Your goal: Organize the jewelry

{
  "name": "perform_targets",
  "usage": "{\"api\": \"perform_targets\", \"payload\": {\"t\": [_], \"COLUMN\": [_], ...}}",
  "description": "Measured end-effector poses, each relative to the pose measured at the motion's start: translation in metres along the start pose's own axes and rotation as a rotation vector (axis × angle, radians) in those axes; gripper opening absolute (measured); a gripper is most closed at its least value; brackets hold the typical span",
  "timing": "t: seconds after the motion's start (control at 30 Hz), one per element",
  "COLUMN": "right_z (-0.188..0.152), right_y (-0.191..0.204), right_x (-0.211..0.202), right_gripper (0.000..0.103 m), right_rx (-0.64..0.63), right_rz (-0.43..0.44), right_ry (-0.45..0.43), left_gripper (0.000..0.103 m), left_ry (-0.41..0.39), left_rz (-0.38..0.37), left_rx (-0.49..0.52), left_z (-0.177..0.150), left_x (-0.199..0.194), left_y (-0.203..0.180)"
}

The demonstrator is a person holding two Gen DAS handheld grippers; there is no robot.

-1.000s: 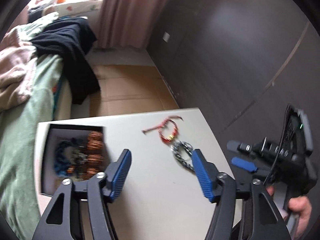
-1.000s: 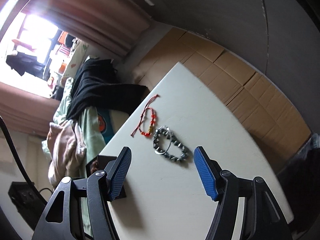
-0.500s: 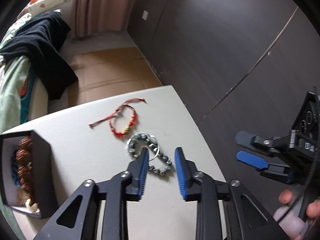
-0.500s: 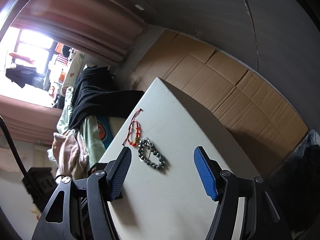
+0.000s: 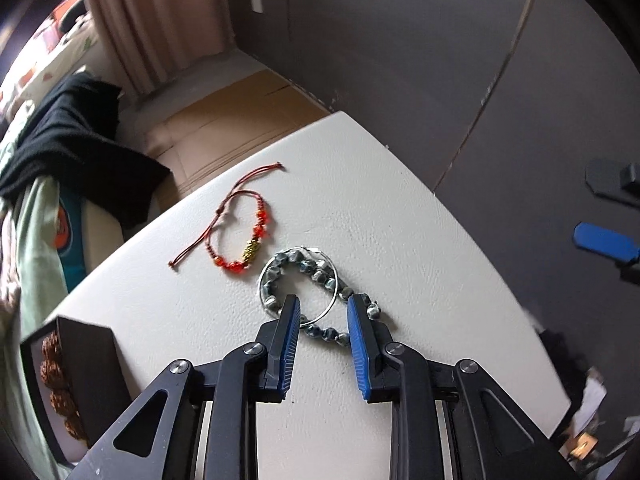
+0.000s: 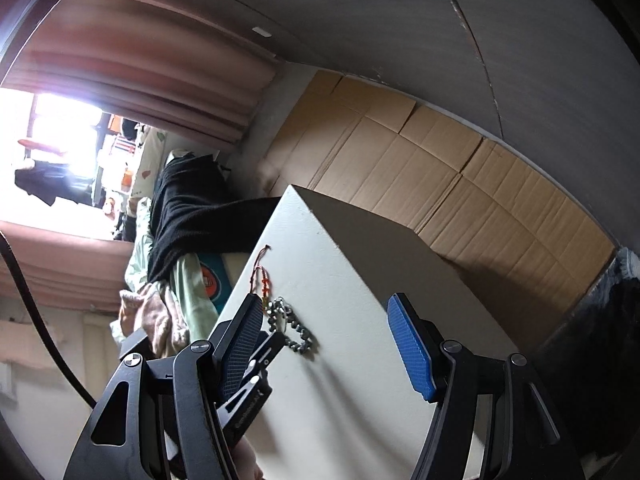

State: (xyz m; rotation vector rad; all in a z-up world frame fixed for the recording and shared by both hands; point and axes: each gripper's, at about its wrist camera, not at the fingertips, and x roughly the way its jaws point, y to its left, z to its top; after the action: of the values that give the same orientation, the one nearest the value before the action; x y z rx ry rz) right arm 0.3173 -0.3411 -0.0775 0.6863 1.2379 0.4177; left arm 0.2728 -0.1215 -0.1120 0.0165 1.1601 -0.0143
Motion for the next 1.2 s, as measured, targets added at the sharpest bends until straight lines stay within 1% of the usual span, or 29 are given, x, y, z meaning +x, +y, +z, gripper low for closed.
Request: {"api": "perform_targets", "payload": {"t": [0.1,0.27,0.37,0.43,0.47,0.5,0.53,0.63,0.73,0.8,1.1,1.17,1.2], "right_z": [0.0,0.001,0.001,0.0,-0.001,-0.001,-0.002,-0.003,-0.006,-0.008,-0.018,-0.021,-0.023], "right_y": [-0.001,-0.002,-0.001,0.0,0.001,0.002,0.004,0.007,0.013,0.016,0.03,0.035,0.039], "right_x": [0.001,0.001,0.003,0.005,0.006,0.008,0.009,0.011,0.017,0.022,0.053,0.061,0.065], "right_gripper": [0.066,0.066,0.066,0.066,0.066,0.066,0.066,0.066,0.066,0.066,0.066,0.064,0.061], "right_rx": [0.006,0.005,-0.001,-0.005,-0.008,-0.013,-0.017,-0.028,-0.044,-0.059,-0.117,-0.139,-0.151], "right_rz": [0.001,0.005,0.005,0.004,0.002,0.0,-0.001,-0.002,-0.005,-0.01,-0.045,-0.059,-0.065], "right_ry": [0.005,0.007,0.015,0.019,0.022,0.025,0.029,0.034,0.046,0.057,0.108,0.114,0.117], "left_gripper": [0.026,0.026,0.026,0.025,0.016,0.007,0.002,0.002,0.002,0.002,0.002,0.002,0.002], "left_ry": [0.026,0.033,0.02,0.013,0.01,0.005,0.006,0.006,-0.026,-0.051,-0.188,-0.211,-0.221], "left_rz": [0.03,0.034,0.011,-0.031,-0.048,-0.047,-0.052,-0.133,-0.141,-0.164,-0.202,-0.211,-0.216], "left_rx": [0.038,0.067,0.061,0.024,0.003,-0.022,-0.033,-0.103,-0.133,-0.159,-0.24,-0.264,-0.275], "left_z": [0.002,0.005,0.006,0.005,0.005,0.004,0.003,0.0,-0.005,-0.008,-0.019,-0.023,-0.025], "left_x": [0.009,0.017,0.019,0.02,0.021,0.02,0.019,0.018,0.009,0.0,-0.052,-0.06,-0.062], "left_y": [-0.004,-0.001,0.005,0.013,0.016,0.022,0.023,0.035,0.042,0.047,0.07,0.078,0.082]}}
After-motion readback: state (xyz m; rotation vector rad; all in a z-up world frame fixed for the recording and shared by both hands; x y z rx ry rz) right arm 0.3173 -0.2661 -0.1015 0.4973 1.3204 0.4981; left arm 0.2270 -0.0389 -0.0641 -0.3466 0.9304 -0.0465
